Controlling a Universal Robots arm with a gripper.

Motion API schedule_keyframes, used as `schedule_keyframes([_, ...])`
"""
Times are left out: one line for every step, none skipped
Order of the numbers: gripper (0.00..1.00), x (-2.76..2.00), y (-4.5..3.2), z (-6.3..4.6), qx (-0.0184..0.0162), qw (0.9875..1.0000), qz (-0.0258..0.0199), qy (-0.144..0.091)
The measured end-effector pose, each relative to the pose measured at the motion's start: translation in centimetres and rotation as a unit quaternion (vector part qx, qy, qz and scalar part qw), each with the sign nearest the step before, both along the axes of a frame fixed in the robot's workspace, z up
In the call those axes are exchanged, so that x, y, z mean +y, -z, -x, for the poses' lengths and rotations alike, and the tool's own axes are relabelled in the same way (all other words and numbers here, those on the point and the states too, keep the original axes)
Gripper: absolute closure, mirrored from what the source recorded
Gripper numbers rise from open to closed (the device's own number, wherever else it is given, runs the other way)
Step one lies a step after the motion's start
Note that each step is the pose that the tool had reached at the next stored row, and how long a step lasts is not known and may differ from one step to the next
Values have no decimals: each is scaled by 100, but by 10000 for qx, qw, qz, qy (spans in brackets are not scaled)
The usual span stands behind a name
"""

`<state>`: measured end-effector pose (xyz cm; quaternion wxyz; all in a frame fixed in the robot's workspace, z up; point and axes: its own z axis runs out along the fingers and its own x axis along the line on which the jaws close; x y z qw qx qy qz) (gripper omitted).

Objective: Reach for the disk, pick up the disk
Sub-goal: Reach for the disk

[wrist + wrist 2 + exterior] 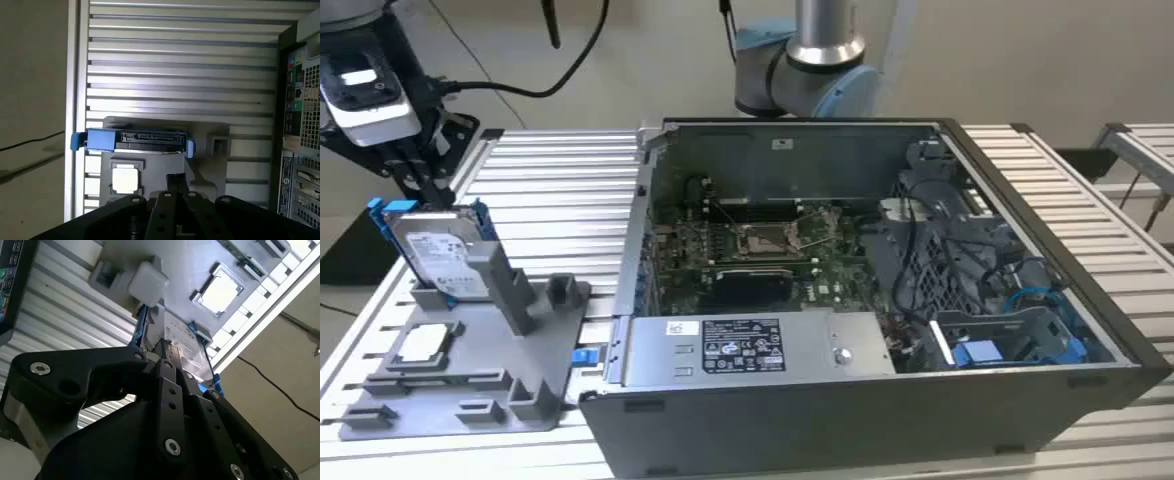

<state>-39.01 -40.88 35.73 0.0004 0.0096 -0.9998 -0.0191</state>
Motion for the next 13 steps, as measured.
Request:
schedule_keyframes([100, 0, 0, 0, 0, 10000, 0, 0])
schedule_keyframes([100, 0, 0, 0, 0, 10000, 0, 0])
schedule_keyframes([100, 0, 0, 0, 0, 10000, 0, 0])
schedule_keyframes([100, 0, 0, 0, 0, 10000, 0, 0])
schedule_keyframes([100, 0, 0, 0, 0, 10000, 0, 0])
schedule_keyframes([100, 0, 0, 0, 0, 10000, 0, 0])
schedule_keyframes([100, 0, 0, 0, 0, 10000, 0, 0])
schedule_keyframes([100, 0, 0, 0, 0, 10000, 0, 0])
schedule_keyframes([100, 0, 0, 0, 0, 10000, 0, 0])
schedule_keyframes([100, 0, 0, 0, 0, 10000, 0, 0])
schedule_keyframes([100, 0, 0, 0, 0, 10000, 0, 0])
schedule_keyframes([100, 0, 0, 0, 0, 10000, 0, 0])
schedule_keyframes([100, 1, 0, 0, 0, 10000, 0, 0])
